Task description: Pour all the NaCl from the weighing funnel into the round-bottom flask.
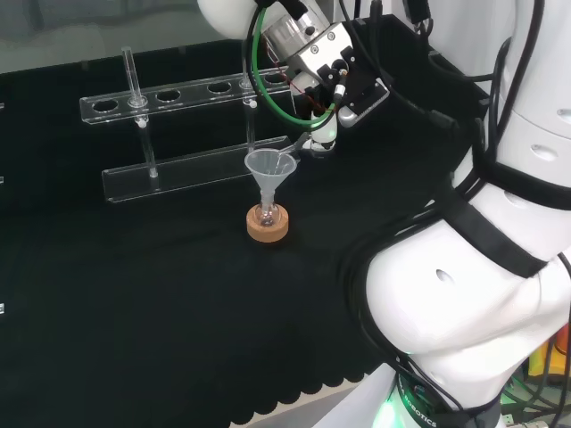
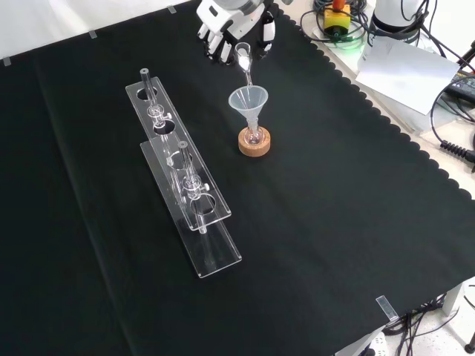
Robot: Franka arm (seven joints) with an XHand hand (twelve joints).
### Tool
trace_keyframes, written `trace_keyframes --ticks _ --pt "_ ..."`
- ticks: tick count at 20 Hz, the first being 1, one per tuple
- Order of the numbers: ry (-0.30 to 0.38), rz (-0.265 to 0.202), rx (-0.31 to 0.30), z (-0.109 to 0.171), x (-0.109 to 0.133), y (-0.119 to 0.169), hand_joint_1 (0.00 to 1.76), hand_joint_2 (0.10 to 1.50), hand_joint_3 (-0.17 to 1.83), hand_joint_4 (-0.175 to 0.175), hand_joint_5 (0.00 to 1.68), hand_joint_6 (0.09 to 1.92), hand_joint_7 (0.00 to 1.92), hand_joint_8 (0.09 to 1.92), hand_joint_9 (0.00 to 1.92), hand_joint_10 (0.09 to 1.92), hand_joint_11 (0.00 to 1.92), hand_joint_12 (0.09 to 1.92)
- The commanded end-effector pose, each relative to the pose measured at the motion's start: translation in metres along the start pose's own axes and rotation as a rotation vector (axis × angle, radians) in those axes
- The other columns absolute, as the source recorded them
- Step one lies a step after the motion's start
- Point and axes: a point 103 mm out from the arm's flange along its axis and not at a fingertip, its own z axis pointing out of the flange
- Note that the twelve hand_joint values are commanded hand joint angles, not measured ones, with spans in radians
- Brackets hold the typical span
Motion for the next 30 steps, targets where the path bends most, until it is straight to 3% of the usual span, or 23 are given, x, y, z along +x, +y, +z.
trace_keyframes --ticks 1,14,30 --pt "-0.042 0.015 0.043 0.001 0.006 0.001 1.08 0.70 0.69 0.175 1.13 0.94 0.44 0.63 0.70 0.54 0.39 1.30" --pt "-0.078 0.015 0.047 -0.002 0.007 -0.001 1.08 0.70 0.69 0.175 1.13 0.94 0.43 0.63 0.70 0.54 0.39 1.30" --pt "-0.116 0.027 0.104 -0.013 0.015 0.000 1.08 0.70 0.69 0.175 1.13 0.94 0.43 0.63 0.70 0.54 0.38 1.30"
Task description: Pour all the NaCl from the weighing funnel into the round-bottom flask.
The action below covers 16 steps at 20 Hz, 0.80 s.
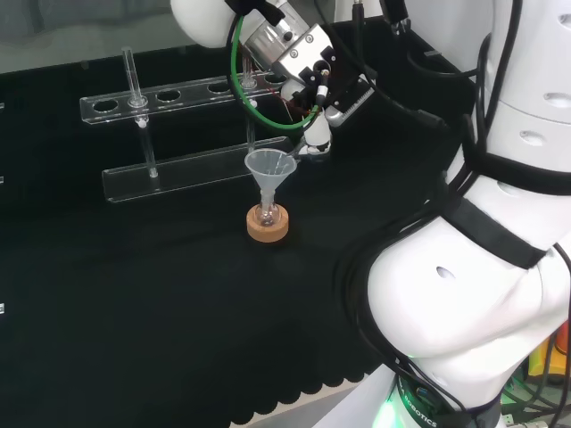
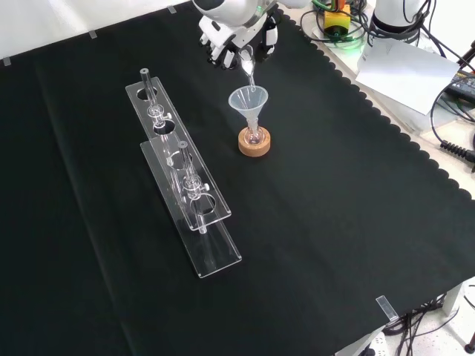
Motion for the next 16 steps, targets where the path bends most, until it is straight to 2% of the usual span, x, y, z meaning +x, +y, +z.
trace_keyframes --ticks 1,16 --pt "-0.016 0.008 0.021 -0.0041 0.0022 -0.0003 1.08 0.70 0.69 0.175 1.13 0.94 0.43 0.63 0.70 0.54 0.38 1.30" --pt "-0.051 0.021 0.054 -0.0089 0.0075 -0.0003 1.08 0.70 0.69 0.175 1.13 0.94 0.41 0.63 0.69 0.53 0.38 1.31"
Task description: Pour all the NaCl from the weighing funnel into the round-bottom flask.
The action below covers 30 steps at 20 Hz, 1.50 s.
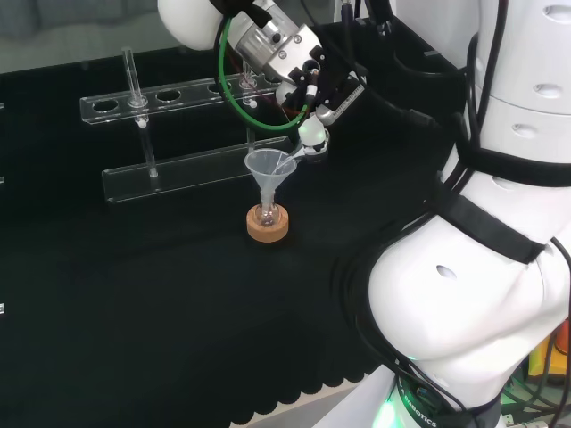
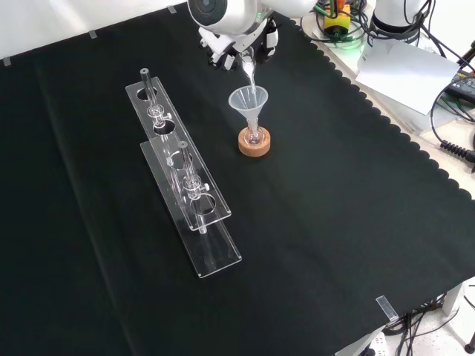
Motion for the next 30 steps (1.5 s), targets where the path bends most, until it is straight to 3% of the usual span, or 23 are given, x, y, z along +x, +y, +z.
trace_keyframes --ticks 1,19,30 --pt "-0.010 0.002 0.007 -0.003 0.002 -0.001 1.08 0.70 0.70 0.175 1.13 0.94 0.41 0.63 0.69 0.53 0.38 1.31" --pt "-0.022 -0.004 0.040 -0.008 0.004 0.002 1.08 0.69 0.70 0.175 1.13 0.94 0.40 0.62 0.68 0.53 0.36 1.31" --pt "-0.056 0.023 0.055 -0.015 0.005 -0.001 1.08 0.69 0.71 0.175 1.13 0.94 0.40 0.63 0.68 0.54 0.36 1.31"
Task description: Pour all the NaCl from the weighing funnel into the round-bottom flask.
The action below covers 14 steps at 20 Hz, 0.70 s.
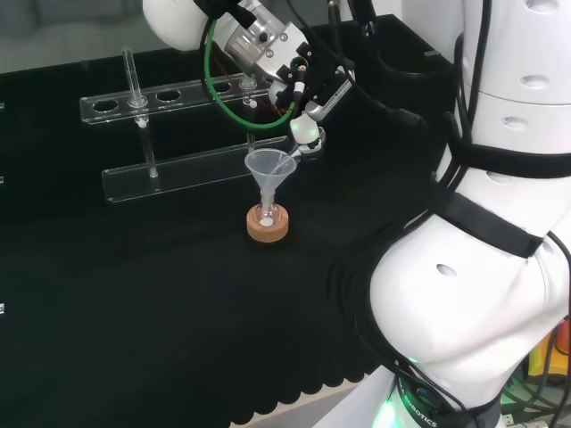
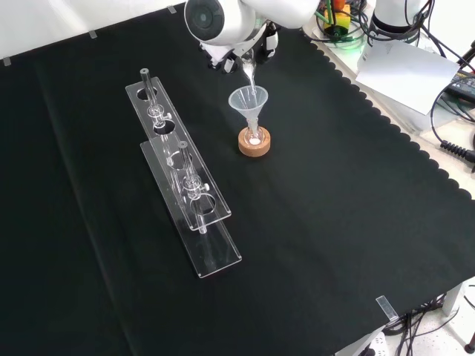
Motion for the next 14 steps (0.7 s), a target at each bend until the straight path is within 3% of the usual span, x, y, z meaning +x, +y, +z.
trace_keyframes --ticks 1,14 --pt "-0.012 0.010 0.005 -0.0029 -0.0004 -0.0019 1.08 0.69 0.71 0.175 1.13 0.94 0.40 0.63 0.68 0.54 0.36 1.31" --pt "-0.043 0.023 0.024 -0.0042 0.0003 -0.0015 1.08 0.69 0.71 0.175 1.13 0.94 0.39 0.63 0.68 0.54 0.35 1.31"
